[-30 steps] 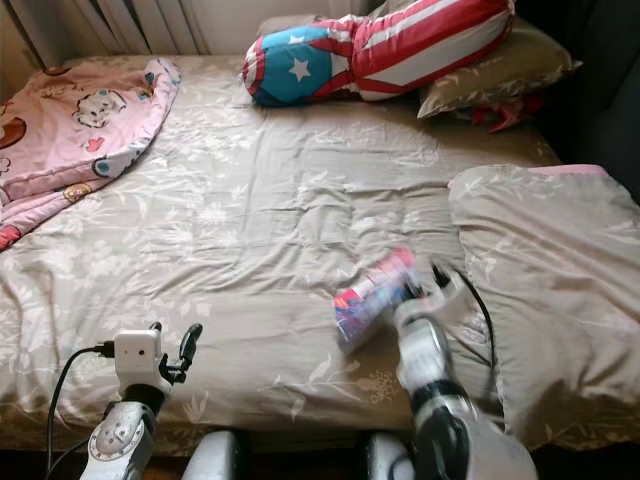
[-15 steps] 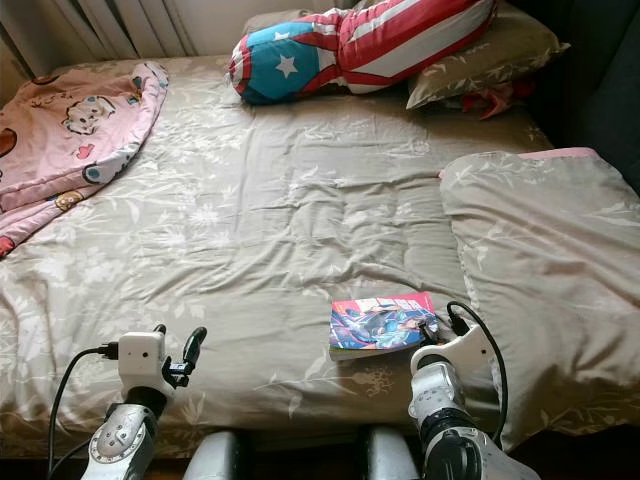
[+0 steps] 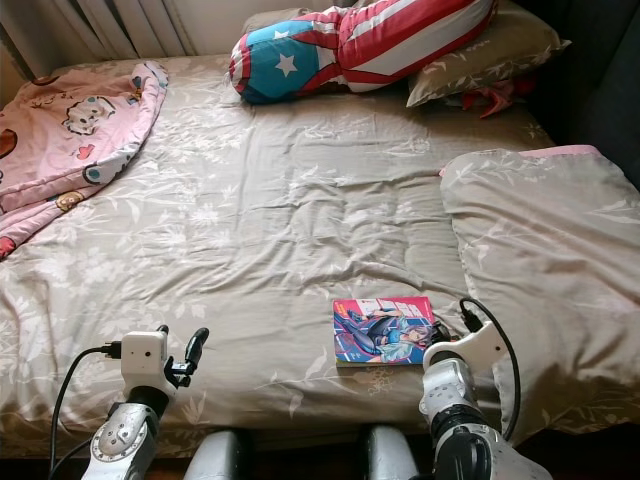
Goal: Clean up the room
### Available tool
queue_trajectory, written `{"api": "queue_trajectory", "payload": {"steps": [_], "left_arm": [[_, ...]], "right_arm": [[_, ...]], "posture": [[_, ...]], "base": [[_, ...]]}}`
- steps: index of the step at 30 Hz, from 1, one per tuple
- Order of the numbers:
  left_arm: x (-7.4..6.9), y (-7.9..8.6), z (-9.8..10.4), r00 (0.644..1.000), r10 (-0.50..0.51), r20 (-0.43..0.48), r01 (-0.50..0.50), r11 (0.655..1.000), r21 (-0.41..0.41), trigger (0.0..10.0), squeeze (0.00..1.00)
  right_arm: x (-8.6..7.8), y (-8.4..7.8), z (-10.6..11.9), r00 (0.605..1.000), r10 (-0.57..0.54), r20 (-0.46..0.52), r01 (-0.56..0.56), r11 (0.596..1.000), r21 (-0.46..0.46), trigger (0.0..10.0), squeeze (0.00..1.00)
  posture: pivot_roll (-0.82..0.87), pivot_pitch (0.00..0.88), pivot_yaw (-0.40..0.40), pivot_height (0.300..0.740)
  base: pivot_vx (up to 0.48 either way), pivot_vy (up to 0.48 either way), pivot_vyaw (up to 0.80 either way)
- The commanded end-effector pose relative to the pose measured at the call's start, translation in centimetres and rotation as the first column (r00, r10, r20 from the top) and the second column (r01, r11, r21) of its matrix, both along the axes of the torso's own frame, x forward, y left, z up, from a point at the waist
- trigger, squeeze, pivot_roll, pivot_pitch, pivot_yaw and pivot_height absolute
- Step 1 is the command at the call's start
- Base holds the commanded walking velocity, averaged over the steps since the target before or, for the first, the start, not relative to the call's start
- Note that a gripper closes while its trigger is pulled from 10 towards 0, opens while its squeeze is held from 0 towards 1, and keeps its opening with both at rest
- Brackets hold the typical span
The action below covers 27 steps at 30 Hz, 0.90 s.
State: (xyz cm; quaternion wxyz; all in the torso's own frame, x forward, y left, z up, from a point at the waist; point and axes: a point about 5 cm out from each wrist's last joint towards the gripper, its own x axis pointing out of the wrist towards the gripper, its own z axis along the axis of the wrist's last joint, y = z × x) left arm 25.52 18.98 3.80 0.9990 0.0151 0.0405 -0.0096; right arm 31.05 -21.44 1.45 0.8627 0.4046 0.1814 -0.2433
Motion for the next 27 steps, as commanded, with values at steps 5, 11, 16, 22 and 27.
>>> {"api": "queue_trajectory", "payload": {"steps": [5,11,16,22,27], "left_arm": [[0.0,0.1,-0.5,1.000,0.008,-0.028,-0.008,1.000,-0.006,10.0,0.00],[-0.5,0.5,-2.4,0.992,0.053,-0.112,-0.058,0.997,-0.041,10.0,0.00],[-1.0,0.4,-4.0,0.979,0.073,-0.191,-0.087,0.994,-0.062,10.0,0.00],[-2.3,0.9,-6.6,0.935,0.110,-0.336,-0.147,0.985,-0.087,10.0,0.00],[-3.1,0.8,-7.8,0.907,0.097,-0.410,-0.138,0.988,-0.072,10.0,0.00]], "right_arm": [[0.7,1.0,0.9,0.972,0.234,0.022,-0.221,0.940,-0.261,10.0,0.00],[-0.6,2.4,-0.2,0.916,0.401,-0.006,-0.364,0.824,-0.435,10.0,0.00],[-3.1,2.7,-2.4,0.888,0.453,-0.084,-0.440,0.779,-0.448,10.0,0.00],[-6.3,2.4,-5.3,0.830,0.493,-0.261,-0.558,0.715,-0.421,10.0,0.00],[-7.6,2.3,-6.3,0.795,0.504,-0.338,-0.606,0.685,-0.403,10.0,0.00]], "posture": [[0.02,0.160,0.048,0.638],[-0.02,0.144,0.033,0.642],[-0.03,0.123,0.017,0.662],[-0.05,0.101,0.004,0.697],[-0.05,0.083,-0.004,0.732]], "base": [[0.000,0.000,0.00],[0.000,0.000,0.00],[0.000,0.000,0.00],[0.000,0.000,0.00],[0.000,0.000,0.00]]}}
